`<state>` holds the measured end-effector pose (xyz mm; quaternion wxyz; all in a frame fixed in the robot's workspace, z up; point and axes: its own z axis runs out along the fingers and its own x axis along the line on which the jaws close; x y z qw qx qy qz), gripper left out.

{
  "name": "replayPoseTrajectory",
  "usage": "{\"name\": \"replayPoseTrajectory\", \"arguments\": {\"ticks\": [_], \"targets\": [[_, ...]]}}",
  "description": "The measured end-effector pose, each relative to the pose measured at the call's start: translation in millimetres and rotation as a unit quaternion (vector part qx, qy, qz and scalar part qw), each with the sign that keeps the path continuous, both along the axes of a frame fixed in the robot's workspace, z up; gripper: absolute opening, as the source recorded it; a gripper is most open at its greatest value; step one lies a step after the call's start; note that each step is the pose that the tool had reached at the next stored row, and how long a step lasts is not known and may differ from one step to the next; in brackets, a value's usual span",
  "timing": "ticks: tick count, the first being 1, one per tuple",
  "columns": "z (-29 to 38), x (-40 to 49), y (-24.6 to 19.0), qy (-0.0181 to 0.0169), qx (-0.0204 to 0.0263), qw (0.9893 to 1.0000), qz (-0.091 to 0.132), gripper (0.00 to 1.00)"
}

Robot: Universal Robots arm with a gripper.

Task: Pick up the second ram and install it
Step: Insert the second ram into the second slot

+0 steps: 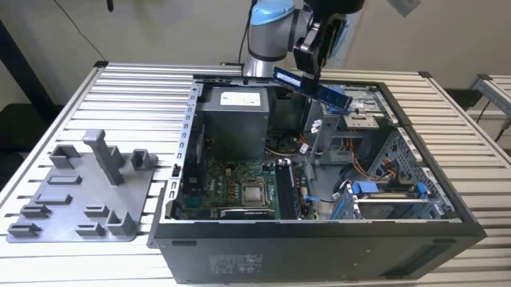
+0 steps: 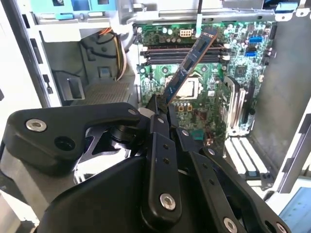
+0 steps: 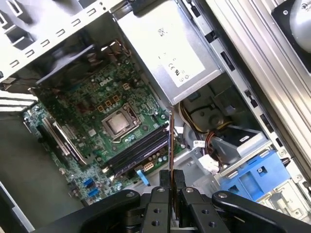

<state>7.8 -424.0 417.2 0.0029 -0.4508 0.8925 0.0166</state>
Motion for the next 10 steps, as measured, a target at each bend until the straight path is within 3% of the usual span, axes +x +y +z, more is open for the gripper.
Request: {"name": "replayPoseTrajectory", "arguments": {"ticks": [5, 10], "targets": [[-0.2, 0.0, -0.1, 0.0000, -0.0001, 0.9993, -0.036, 0.14], [-0.5, 0.0, -0.1, 0.0000, -0.0001, 0.9971, -0.076, 0.14]]}}
